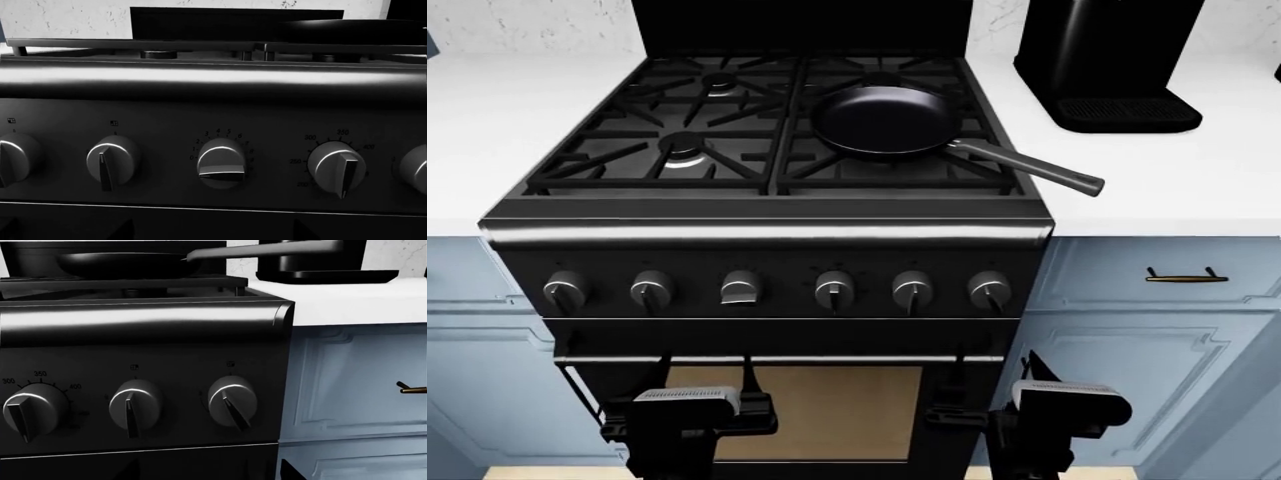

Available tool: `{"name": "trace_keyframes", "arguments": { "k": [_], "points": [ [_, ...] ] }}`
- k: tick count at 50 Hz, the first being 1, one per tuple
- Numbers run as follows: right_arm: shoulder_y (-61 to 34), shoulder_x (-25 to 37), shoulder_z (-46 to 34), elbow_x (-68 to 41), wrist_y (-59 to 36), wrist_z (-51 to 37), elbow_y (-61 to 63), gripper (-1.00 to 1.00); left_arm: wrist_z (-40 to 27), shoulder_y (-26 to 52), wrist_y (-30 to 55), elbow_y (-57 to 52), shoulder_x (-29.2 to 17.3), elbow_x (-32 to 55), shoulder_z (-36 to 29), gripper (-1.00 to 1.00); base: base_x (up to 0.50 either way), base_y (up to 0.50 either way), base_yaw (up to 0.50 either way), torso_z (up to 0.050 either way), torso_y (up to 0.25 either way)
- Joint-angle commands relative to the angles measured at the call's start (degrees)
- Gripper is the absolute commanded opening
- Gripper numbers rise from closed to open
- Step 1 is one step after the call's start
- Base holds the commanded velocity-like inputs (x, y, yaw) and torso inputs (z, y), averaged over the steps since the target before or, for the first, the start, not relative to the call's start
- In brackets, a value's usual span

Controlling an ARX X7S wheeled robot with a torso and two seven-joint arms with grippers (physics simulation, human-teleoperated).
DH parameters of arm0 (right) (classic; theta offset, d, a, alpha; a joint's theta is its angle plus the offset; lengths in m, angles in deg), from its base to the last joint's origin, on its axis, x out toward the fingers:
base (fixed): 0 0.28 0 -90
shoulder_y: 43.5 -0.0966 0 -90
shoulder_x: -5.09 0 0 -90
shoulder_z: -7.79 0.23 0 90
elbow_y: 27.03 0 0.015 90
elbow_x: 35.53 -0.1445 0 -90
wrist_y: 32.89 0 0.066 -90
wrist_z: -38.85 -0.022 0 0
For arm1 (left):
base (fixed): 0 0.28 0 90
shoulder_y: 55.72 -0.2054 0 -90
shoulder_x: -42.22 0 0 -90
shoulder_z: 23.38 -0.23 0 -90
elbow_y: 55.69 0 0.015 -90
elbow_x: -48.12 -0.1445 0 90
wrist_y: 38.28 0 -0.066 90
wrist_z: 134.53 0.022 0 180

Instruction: Turn off the front right burner of the stove.

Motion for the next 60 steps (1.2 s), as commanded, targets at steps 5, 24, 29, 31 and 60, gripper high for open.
{"name": "trace_keyframes", "arguments": {
  "k": [5, 24, 29, 31, 60],
  "points": [
    [0.2, 0.6, -0.5, -1.0, 0.7, -0.6, -0.1, 1.0, -0.7, -0.4, -0.1, -1.0, -0.6, 0.8, -0.4, 1.0, 0.0, 0.0, 0.0, -0.023, 0.0],
    [1.1, 2.7, -0.7, -0.3, -2.4, -3.0, 4.7, 1.0, -1.3, -1.4, -0.3, -2.3, -1.4, 1.6, -1.1, 1.0, 0.0, 0.0, 0.0, -0.003, 0.0],
    [0.5, 4.4, -0.8, 0.8, -4.0, -3.1, 6.2, 1.0, -1.4, -1.3, -0.5, -2.0, -1.5, 1.8, -1.2, 1.0, 0.0, 0.0, 0.0, 0.0, 0.0],
    [0.0, 4.8, -0.8, 0.8, -4.6, -3.0, 6.3, 1.0, -1.5, -1.4, -0.6, -2.0, -1.6, 1.9, -1.2, 1.0, 0.0, 0.0, 0.0, 0.0, 0.0],
    [-10.0, 6.9, -4.4, 2.9, -4.8, 0.3, -4.5, 1.0, -2.7, -1.1, -1.4, 0.0, -2.1, 2.4, -1.9, 1.0, 0.0, 0.0, 0.0, 0.0, 0.0]
  ]
}}
